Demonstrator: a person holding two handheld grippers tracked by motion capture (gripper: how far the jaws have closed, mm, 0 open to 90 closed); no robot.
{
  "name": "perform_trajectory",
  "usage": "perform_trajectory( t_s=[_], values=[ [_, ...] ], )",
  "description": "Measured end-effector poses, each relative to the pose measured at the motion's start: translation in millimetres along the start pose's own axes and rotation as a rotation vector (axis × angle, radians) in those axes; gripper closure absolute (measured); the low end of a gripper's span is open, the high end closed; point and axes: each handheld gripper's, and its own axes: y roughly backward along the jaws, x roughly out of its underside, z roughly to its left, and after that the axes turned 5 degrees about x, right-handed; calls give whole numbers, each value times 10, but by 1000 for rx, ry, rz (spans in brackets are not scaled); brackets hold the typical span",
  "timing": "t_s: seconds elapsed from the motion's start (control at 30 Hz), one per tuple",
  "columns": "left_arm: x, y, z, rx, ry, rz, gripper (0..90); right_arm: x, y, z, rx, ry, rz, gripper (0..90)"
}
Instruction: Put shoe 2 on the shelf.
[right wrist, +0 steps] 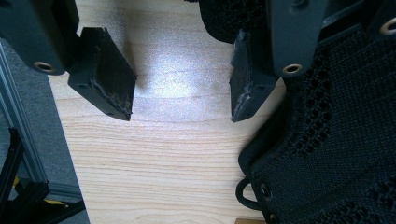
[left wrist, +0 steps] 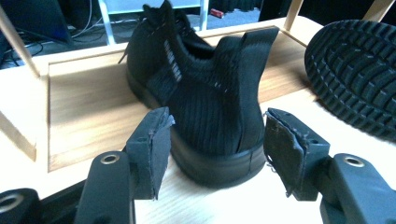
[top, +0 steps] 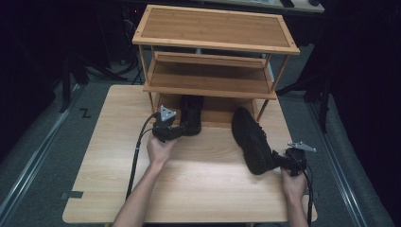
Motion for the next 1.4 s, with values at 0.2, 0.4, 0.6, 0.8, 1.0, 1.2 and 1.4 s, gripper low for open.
perform_trajectory(
  t_s=[0.2, 0.4, 0.6, 0.8, 1.0, 1.2, 1.4],
  values=[
    [191, 129, 66, -3, -13, 13, 417, 0, 0, -1, 0, 0, 0, 406],
    [452, 271, 261, -31, -11, 81, 414, 2, 5, -2, 4, -12, 5, 408],
    [637, 371, 474, -78, 32, 111, 411, -8, 1, -24, -7, -8, 6, 410],
    [805, 394, 613, -122, 69, 142, 410, -80, 4, -34, -47, -13, 17, 445],
    [863, 310, 607, -164, 36, 217, 389, -87, -11, -43, -66, -16, -16, 439],
    [863, 304, 598, -163, 44, 220, 370, -88, -70, -65, -87, -18, -17, 419],
    [865, 302, 588, -157, 39, 225, 331, -137, -118, -9, -96, 45, 11, 393]
  ],
)
